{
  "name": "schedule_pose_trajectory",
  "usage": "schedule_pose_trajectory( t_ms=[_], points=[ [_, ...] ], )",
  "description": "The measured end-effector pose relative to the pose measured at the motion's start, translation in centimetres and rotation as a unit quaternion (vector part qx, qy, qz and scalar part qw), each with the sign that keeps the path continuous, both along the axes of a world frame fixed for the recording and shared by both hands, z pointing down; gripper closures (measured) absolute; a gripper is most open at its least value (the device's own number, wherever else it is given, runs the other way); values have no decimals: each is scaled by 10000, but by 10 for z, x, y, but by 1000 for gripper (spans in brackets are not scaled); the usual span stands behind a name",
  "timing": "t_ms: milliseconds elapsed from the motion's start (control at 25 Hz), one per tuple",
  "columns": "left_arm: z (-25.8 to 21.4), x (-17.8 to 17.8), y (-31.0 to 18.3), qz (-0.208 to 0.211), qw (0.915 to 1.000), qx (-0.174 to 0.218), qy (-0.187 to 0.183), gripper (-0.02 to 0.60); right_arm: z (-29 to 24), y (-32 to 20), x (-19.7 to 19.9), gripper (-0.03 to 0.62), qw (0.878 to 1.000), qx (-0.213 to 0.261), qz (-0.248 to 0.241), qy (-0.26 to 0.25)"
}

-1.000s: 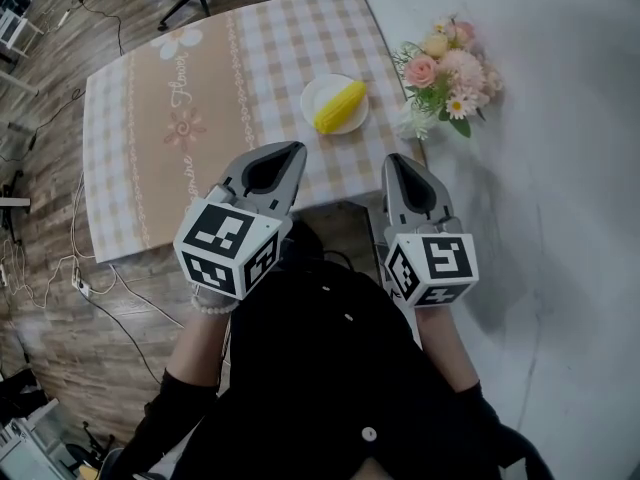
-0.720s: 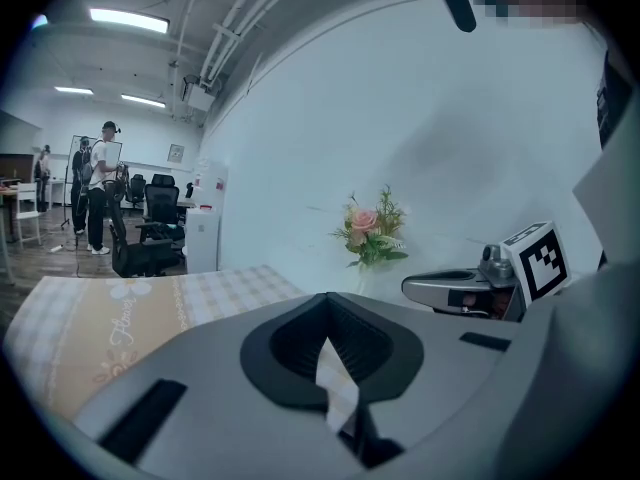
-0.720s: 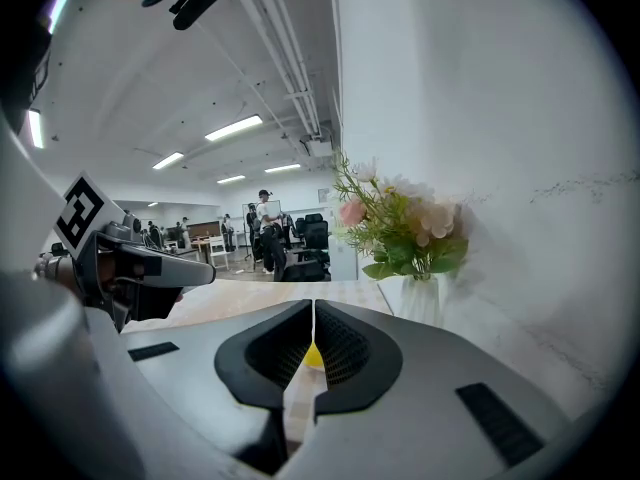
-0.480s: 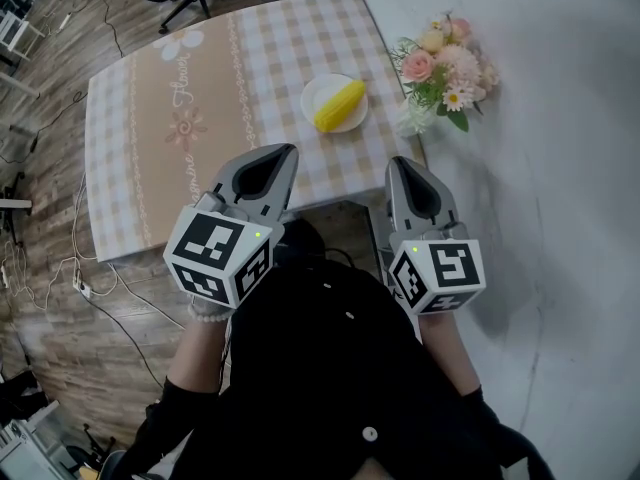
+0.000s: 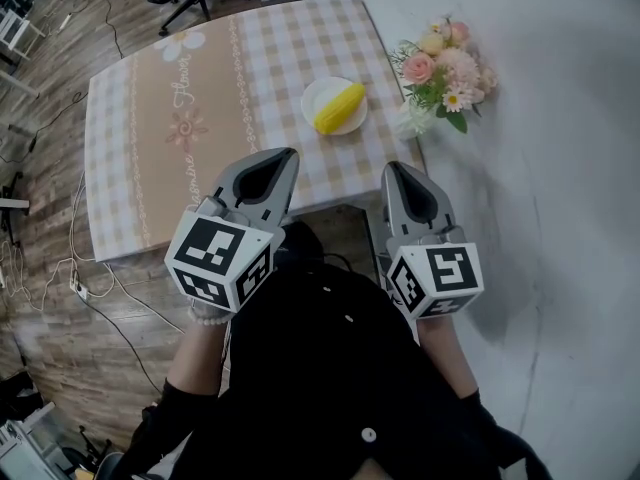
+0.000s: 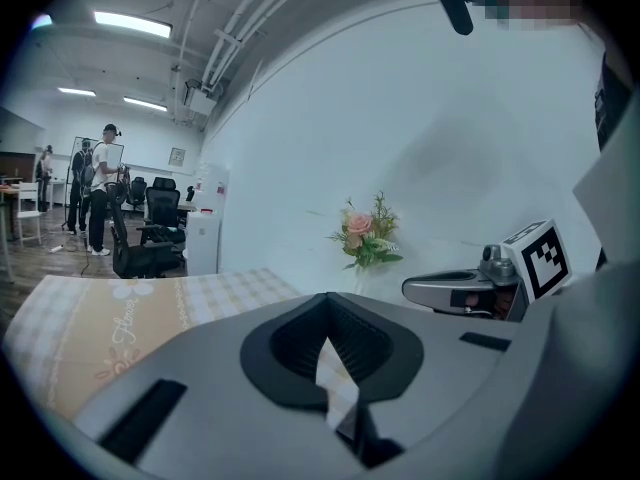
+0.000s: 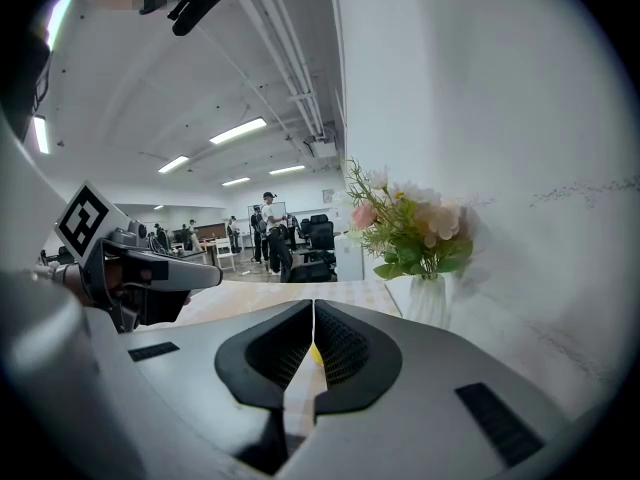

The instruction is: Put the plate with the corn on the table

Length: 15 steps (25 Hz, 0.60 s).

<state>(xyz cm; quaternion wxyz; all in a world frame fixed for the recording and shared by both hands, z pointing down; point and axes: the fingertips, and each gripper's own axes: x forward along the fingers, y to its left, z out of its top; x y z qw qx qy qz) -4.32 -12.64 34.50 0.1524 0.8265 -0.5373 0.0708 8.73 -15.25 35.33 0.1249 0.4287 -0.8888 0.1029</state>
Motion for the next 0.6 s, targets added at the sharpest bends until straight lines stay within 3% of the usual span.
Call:
schedule_pose_trajectory(
  t_ms=[600],
  points=[
    [3, 0, 0, 23, 10000, -52, 18, 568, 3, -1, -6, 551, 9998, 1, -157, 115]
  ],
)
